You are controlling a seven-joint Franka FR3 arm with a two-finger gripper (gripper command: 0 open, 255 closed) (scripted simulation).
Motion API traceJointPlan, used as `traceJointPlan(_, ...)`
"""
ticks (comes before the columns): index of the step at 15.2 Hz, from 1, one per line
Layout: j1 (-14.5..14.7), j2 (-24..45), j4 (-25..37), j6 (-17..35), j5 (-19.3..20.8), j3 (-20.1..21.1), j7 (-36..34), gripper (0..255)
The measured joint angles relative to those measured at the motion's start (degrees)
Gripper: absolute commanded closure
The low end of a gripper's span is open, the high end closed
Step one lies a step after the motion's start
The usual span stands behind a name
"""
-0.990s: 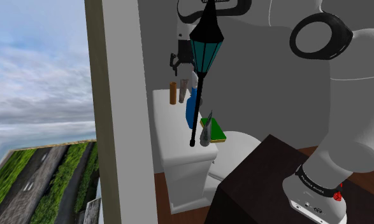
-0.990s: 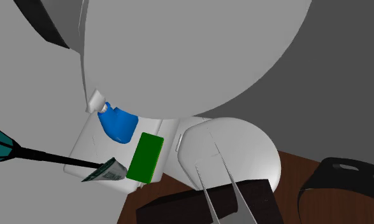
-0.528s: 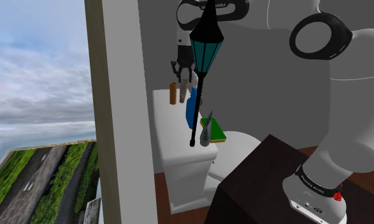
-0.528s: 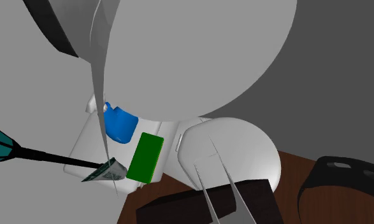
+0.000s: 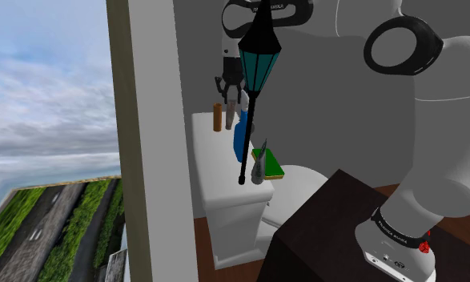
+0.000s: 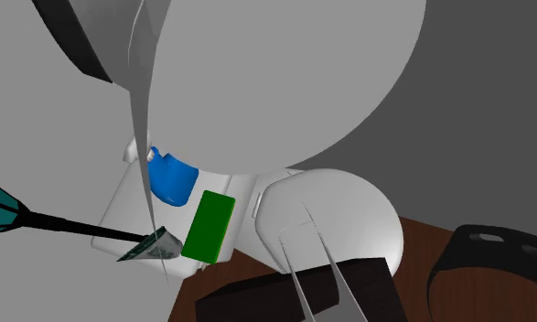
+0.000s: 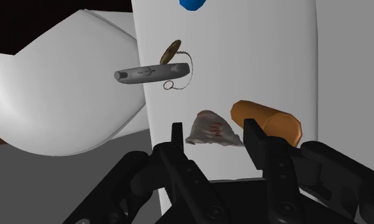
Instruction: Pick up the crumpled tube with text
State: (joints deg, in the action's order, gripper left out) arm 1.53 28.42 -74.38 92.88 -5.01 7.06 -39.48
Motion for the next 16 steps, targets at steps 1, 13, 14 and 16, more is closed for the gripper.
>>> traceJointPlan(1, 0.0, 0.1, 0.5, -0.4, 0.0, 0.0, 0.0, 255)
traceJointPlan(13, 0.2, 1.2, 11.3, -10.0, 0.1, 0.1, -1.2, 255)
traceJointPlan(14, 0.2, 1.7, 12.6, -11.0, 0.2, 0.1, -1.2, 255)
traceJointPlan(16, 0.3, 2.2, 14.6, -12.4, 0.2, 0.1, -1.3, 255)
